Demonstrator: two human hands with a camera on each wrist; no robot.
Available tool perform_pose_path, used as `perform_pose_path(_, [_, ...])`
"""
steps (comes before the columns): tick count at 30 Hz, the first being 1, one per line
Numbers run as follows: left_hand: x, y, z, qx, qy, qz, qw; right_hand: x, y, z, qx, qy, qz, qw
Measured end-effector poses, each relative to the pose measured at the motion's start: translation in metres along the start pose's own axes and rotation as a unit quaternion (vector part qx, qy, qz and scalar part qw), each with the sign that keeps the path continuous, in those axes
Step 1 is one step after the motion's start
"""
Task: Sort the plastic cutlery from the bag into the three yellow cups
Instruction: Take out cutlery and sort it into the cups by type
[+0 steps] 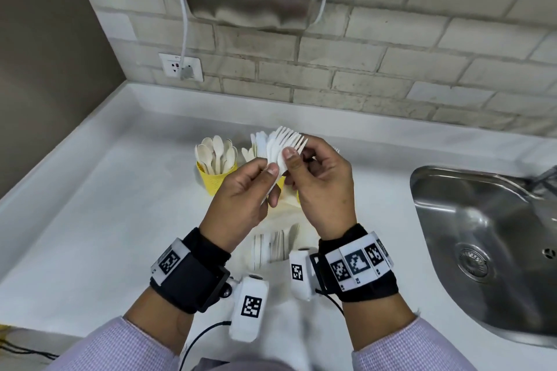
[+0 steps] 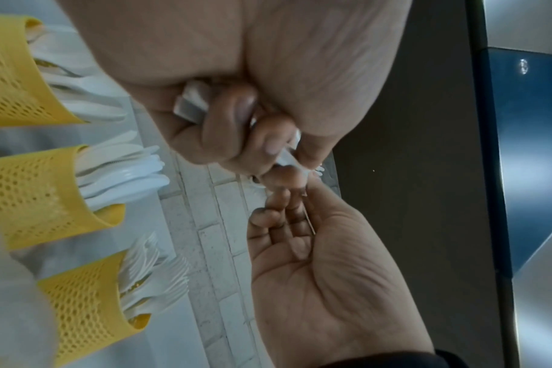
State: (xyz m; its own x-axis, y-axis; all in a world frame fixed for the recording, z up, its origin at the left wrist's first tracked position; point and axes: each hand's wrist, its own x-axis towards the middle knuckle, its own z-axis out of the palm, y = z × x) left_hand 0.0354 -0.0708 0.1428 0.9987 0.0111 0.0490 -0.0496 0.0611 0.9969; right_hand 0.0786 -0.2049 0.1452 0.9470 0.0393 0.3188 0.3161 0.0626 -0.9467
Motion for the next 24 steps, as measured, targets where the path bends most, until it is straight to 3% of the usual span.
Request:
perform_pose_path(8, [-0.003, -0.005, 0.028, 0.058, -0.068, 0.005, 0.996, 0.002, -0.012, -0.054, -0.062, -0.065, 0.01, 0.996])
perform_pose_path(13, [0.012, -0.028, 0.028, 0.16, -0.011, 0.035, 0.986, 0.007, -0.01, -0.091, -0.063, 0.018, -0.006, 0.998])
perform_pose_path(18, [0.041, -0.062, 0.013, 0.387, 0.054, 0.079, 0.917, 0.024, 0.002, -0.127, -0.131, 0.104, -0.029, 0.985])
perform_pose_path(24, [0.077, -0.099, 0.002, 0.572, 0.016, 0.043, 0.819, 0.054, 0.033, -0.13, -0.199, 0.095, -0.06, 0.974])
